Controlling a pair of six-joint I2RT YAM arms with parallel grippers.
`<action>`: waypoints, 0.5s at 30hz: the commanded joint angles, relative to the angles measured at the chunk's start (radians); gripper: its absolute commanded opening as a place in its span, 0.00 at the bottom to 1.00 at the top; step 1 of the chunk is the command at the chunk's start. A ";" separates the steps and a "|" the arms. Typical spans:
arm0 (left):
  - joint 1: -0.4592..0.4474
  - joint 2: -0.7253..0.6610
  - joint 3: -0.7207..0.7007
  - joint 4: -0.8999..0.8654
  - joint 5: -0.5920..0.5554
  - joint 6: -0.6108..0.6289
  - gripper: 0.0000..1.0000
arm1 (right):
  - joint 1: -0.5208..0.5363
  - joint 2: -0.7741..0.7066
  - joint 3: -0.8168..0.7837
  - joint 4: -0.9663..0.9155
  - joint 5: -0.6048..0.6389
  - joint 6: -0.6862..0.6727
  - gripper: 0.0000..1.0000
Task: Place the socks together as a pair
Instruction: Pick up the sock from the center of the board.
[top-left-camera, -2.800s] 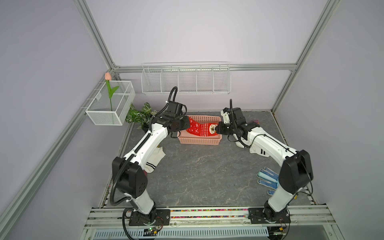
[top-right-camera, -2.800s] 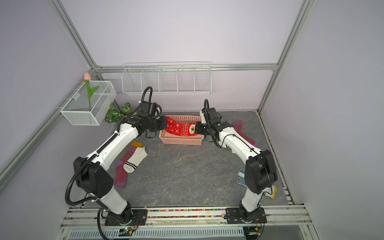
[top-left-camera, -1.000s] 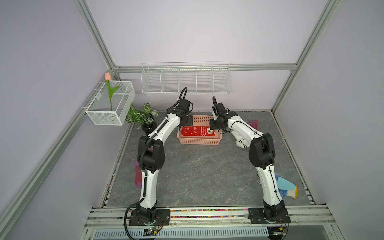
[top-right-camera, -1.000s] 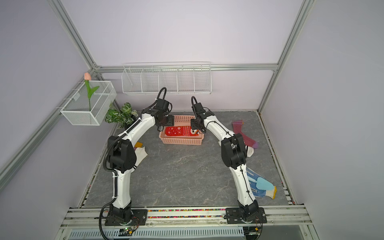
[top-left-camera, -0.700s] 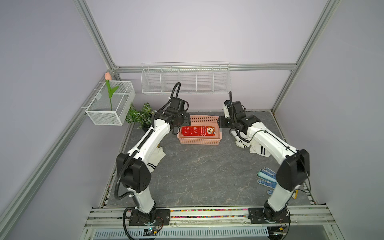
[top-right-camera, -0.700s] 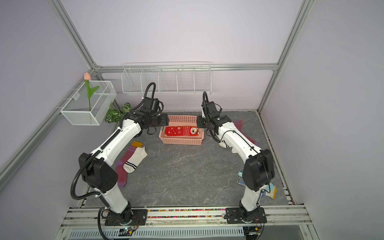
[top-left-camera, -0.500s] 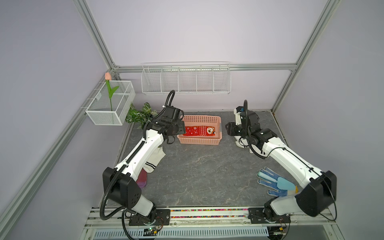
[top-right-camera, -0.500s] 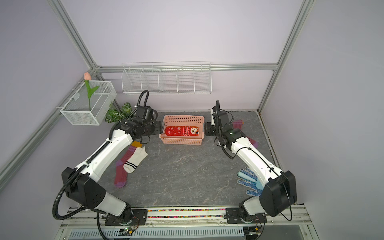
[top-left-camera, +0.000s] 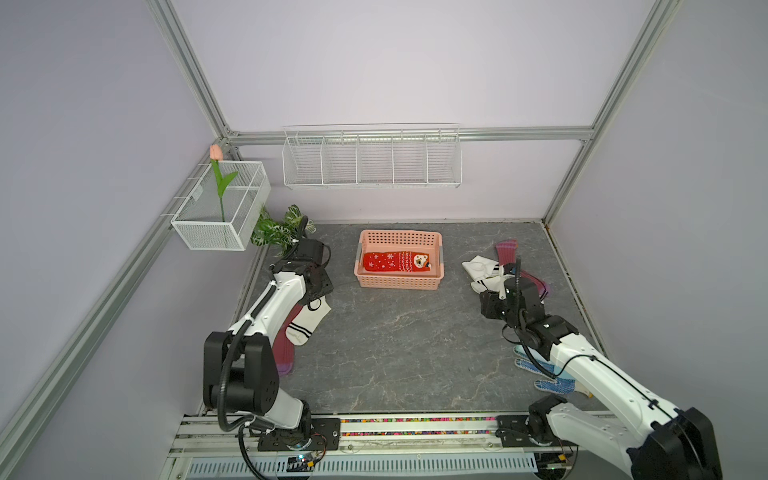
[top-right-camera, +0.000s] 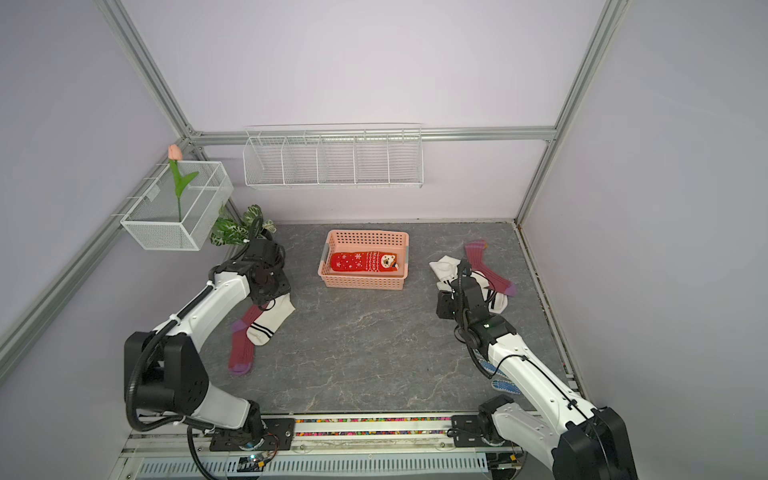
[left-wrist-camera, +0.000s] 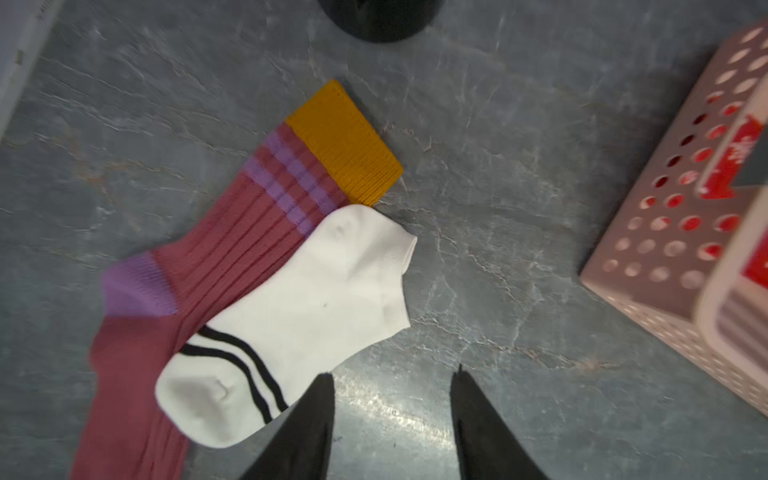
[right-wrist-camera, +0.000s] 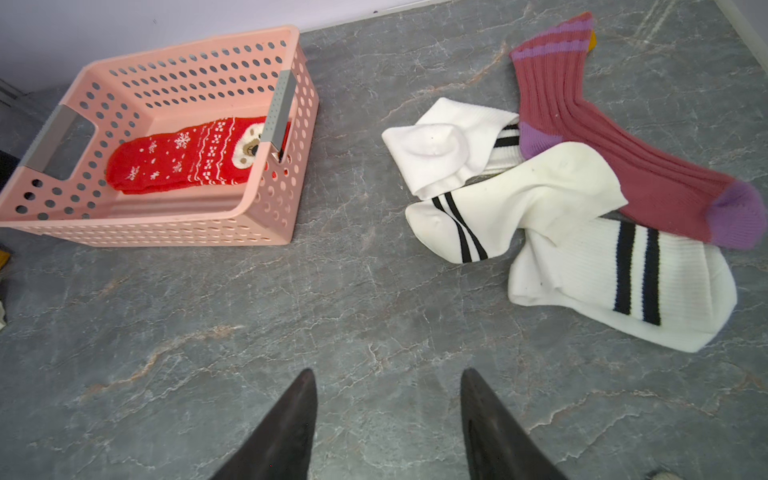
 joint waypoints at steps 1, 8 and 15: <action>0.004 0.072 0.037 0.001 -0.025 -0.030 0.47 | -0.009 -0.028 -0.029 0.059 0.003 -0.003 0.58; 0.002 0.136 0.041 0.071 -0.054 -0.024 0.41 | -0.013 -0.063 -0.065 0.062 -0.038 0.000 0.58; 0.001 0.183 0.069 0.062 -0.099 -0.005 0.40 | -0.015 -0.091 -0.076 0.041 -0.035 0.000 0.58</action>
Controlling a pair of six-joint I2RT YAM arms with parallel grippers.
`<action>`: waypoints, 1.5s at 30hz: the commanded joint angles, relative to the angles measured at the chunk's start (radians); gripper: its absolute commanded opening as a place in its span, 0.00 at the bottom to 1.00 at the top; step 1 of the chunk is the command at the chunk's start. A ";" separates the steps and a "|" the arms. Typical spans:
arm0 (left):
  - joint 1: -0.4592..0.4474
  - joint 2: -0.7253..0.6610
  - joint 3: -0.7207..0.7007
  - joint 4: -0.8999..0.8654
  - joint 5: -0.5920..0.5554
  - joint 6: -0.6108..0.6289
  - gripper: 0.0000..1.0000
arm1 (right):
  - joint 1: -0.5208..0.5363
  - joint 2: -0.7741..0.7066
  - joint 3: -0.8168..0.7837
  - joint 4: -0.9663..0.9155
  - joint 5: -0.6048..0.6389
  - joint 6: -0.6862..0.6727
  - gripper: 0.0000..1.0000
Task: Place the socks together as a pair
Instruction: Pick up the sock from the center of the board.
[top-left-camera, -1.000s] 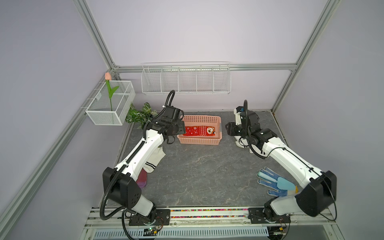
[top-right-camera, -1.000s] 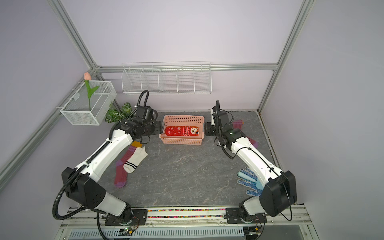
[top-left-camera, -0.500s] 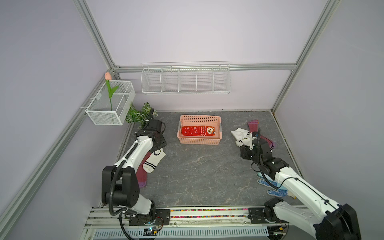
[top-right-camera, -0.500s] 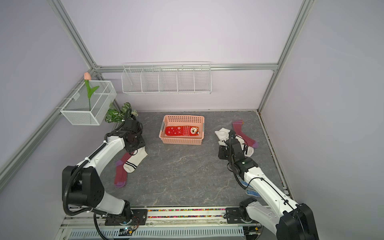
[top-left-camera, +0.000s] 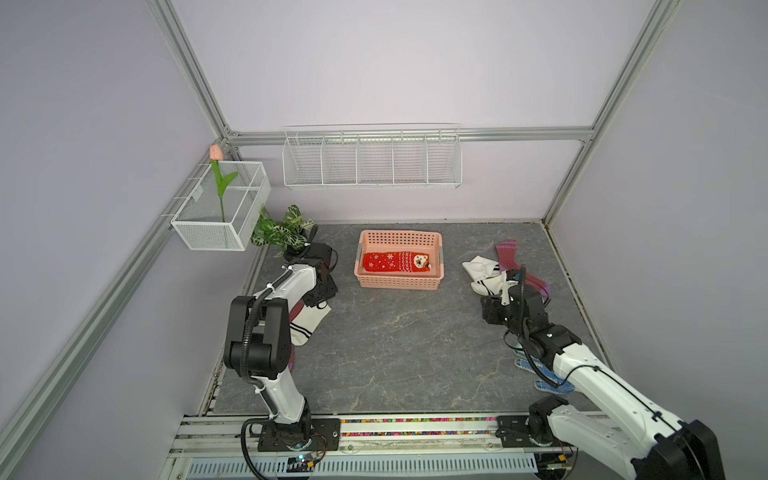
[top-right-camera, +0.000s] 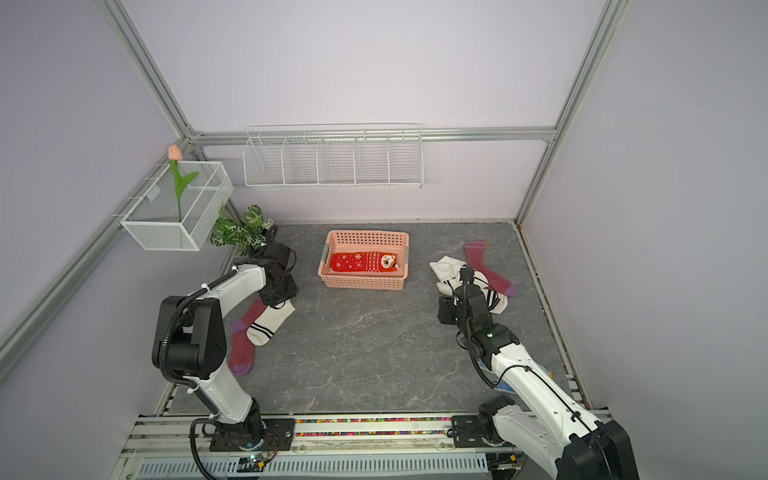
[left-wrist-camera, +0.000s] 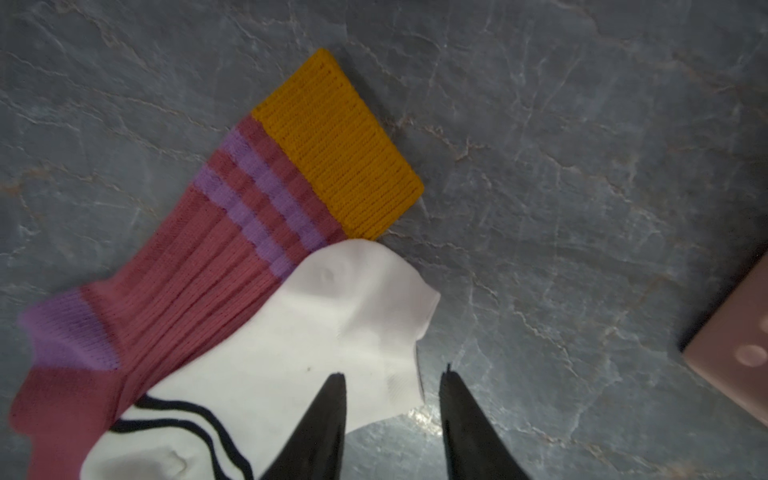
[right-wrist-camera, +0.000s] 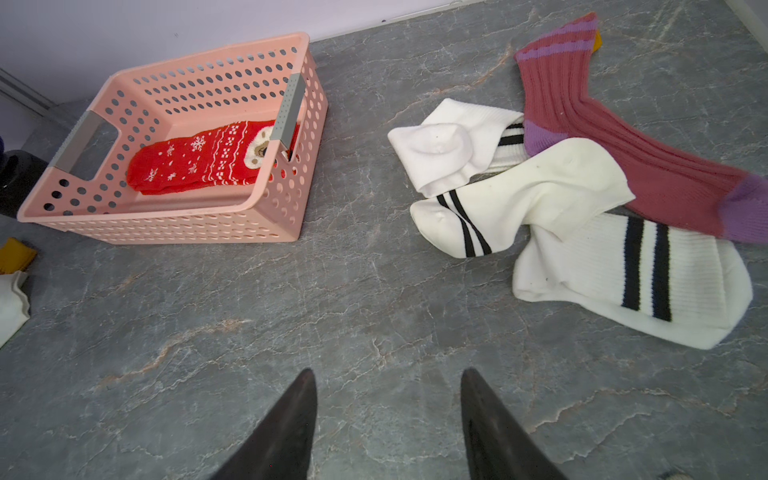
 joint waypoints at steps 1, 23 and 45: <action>-0.001 0.037 0.037 -0.001 -0.045 0.002 0.40 | -0.006 -0.020 -0.015 0.000 -0.006 0.001 0.58; -0.064 0.170 0.087 -0.025 -0.121 -0.002 0.37 | -0.007 -0.041 -0.006 -0.051 -0.005 0.028 0.58; -0.104 0.026 0.021 -0.034 -0.049 -0.023 0.00 | -0.007 -0.084 -0.008 -0.089 0.007 0.038 0.58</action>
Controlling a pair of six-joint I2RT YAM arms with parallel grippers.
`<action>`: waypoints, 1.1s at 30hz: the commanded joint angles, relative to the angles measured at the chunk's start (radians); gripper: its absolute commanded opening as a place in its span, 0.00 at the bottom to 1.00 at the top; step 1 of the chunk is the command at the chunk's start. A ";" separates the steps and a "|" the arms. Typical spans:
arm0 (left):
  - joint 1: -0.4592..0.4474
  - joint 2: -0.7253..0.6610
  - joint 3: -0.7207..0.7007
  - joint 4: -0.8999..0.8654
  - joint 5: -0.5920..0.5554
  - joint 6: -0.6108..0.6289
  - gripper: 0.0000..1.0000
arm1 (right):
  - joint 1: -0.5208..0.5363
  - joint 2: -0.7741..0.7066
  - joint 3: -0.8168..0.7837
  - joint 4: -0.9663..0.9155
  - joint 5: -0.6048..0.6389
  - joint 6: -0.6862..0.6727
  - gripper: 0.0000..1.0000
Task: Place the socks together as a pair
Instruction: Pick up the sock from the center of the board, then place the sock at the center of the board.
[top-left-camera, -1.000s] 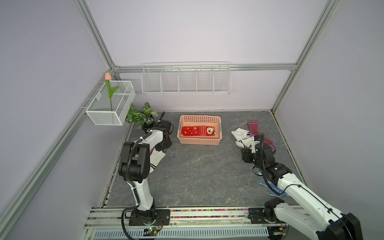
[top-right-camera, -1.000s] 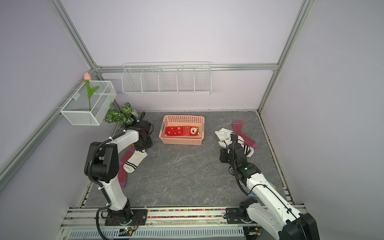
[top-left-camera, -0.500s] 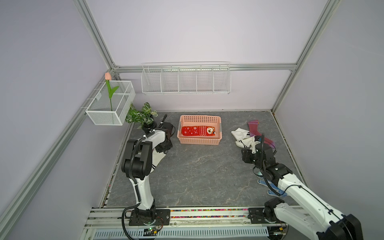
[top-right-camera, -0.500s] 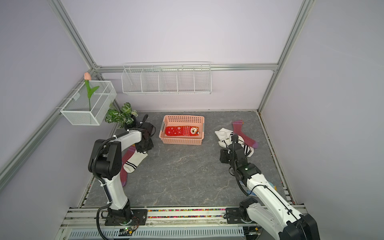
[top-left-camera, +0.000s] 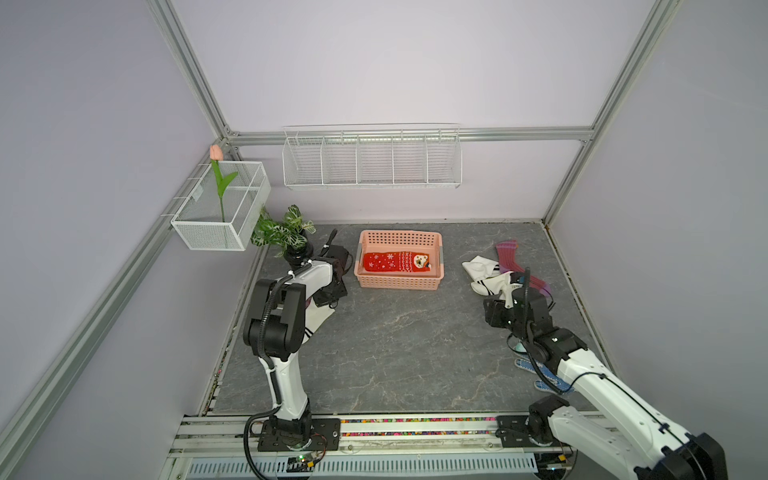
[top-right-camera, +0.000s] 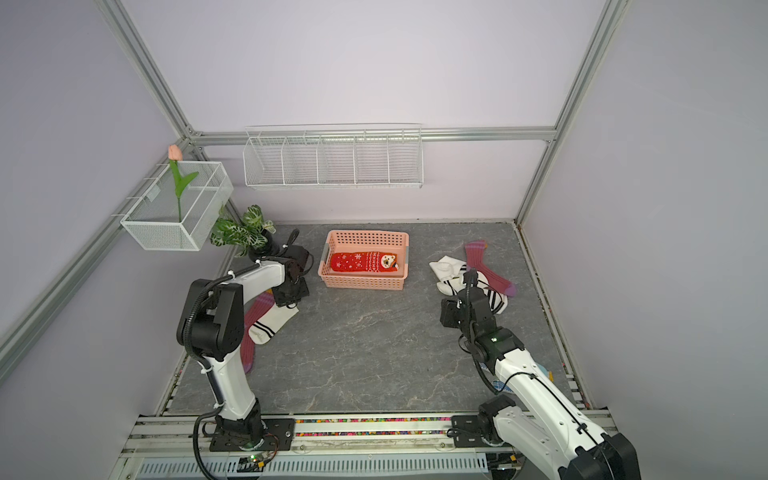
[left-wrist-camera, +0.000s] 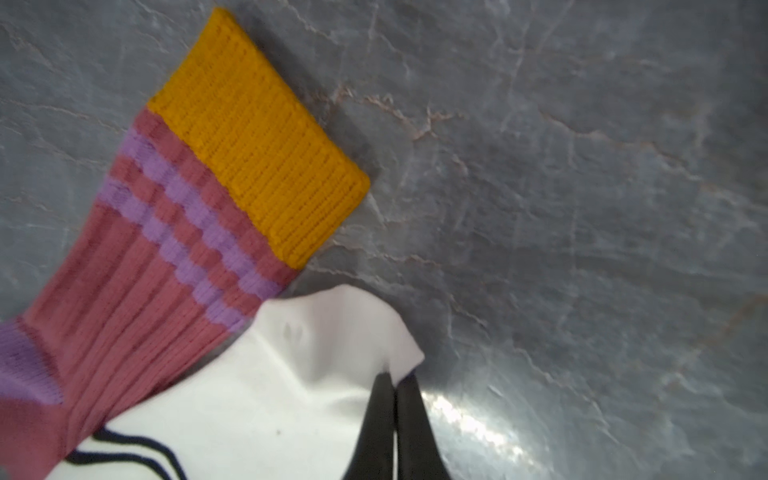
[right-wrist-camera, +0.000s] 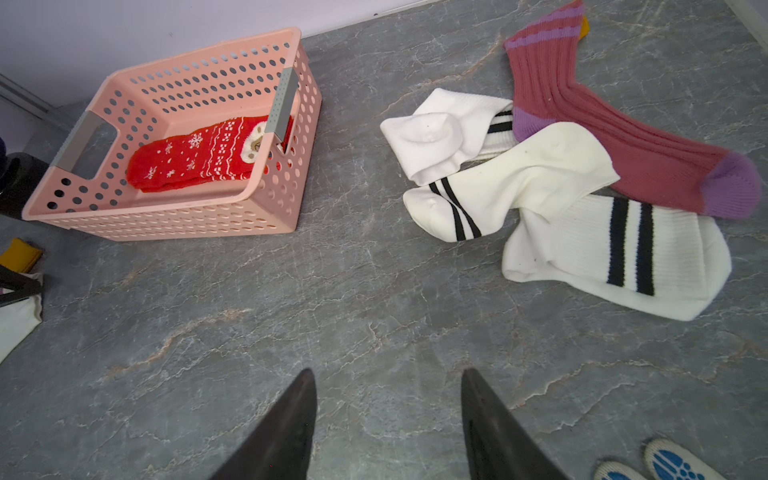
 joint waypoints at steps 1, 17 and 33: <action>-0.016 -0.123 -0.036 -0.019 0.042 -0.019 0.00 | -0.004 -0.030 -0.010 -0.018 0.007 0.017 0.58; -0.057 -0.734 -0.248 0.023 0.423 0.074 0.00 | -0.004 -0.101 -0.023 -0.057 0.007 0.046 0.58; -0.531 -0.552 -0.071 0.027 0.294 0.084 0.00 | -0.005 -0.205 -0.019 -0.141 0.075 0.066 0.58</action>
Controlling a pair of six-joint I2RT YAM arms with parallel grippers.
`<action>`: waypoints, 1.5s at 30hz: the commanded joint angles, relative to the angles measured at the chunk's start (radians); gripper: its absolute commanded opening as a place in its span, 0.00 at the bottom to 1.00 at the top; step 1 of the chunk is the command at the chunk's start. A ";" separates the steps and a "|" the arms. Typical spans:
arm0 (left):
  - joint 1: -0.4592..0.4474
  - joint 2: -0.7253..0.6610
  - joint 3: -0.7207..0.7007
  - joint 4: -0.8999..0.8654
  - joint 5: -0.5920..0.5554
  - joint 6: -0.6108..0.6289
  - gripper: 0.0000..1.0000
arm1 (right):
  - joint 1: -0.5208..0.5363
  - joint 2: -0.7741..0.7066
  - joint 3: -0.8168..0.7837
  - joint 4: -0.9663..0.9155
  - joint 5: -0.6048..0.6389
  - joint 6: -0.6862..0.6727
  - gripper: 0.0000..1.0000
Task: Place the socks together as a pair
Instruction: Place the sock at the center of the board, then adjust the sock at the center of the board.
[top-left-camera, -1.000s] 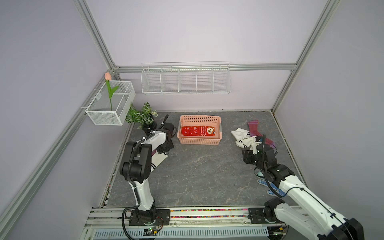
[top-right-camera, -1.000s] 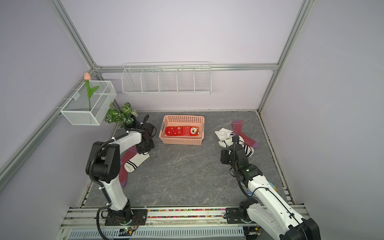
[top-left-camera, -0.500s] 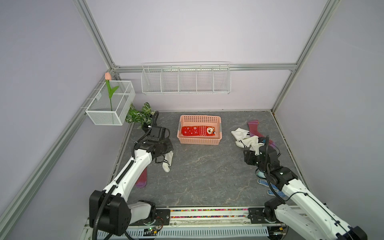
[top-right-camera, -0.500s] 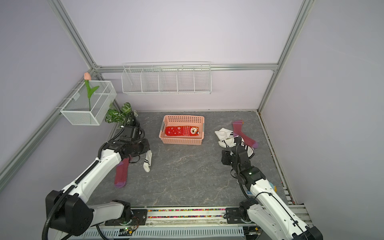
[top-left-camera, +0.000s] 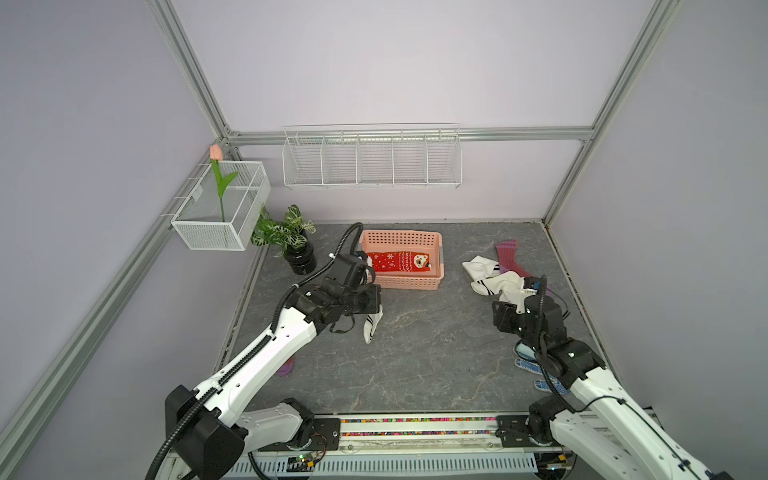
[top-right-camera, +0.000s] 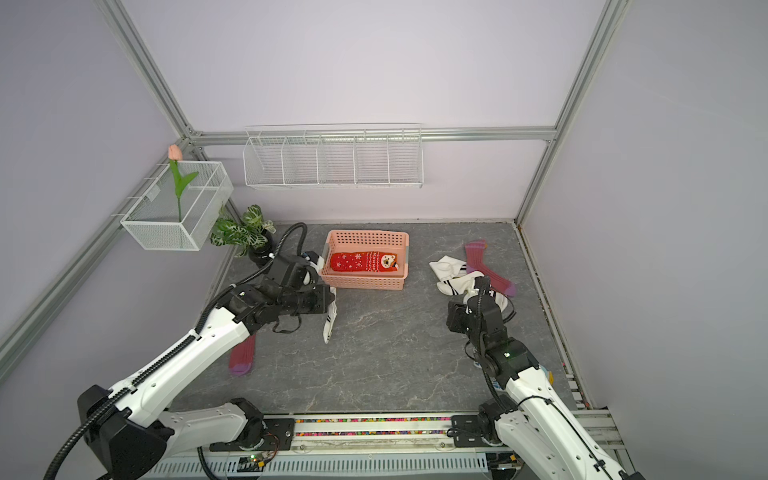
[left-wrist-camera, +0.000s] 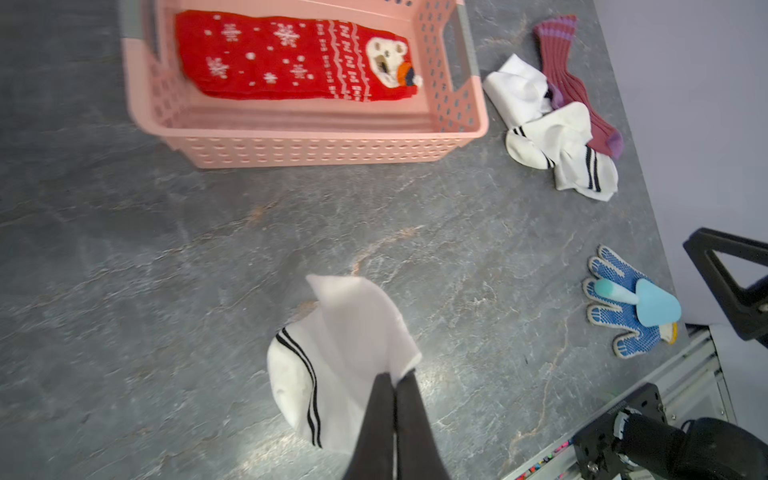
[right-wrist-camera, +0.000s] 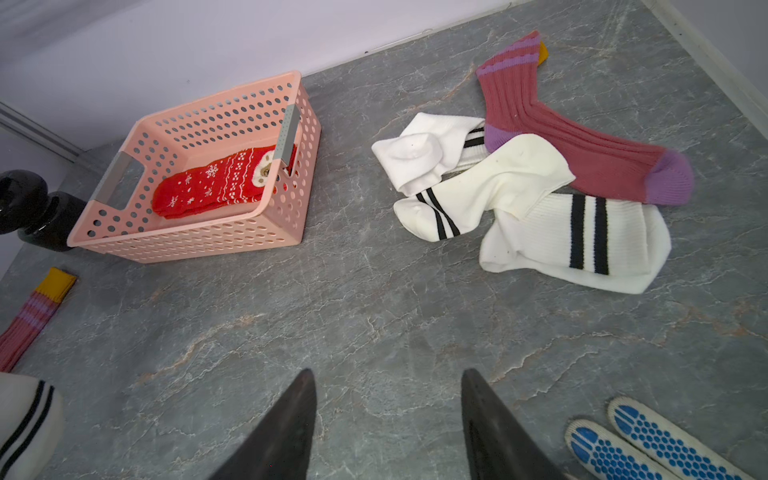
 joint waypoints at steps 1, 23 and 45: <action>-0.088 0.103 0.028 0.043 -0.033 -0.027 0.00 | -0.006 -0.034 -0.015 -0.041 0.044 0.018 0.58; -0.230 0.435 0.196 0.262 0.046 -0.170 0.80 | -0.006 -0.112 0.010 -0.154 0.166 0.056 0.62; -0.106 0.157 -0.384 0.356 0.017 -0.339 0.75 | -0.179 0.629 0.161 0.267 -0.129 0.242 0.67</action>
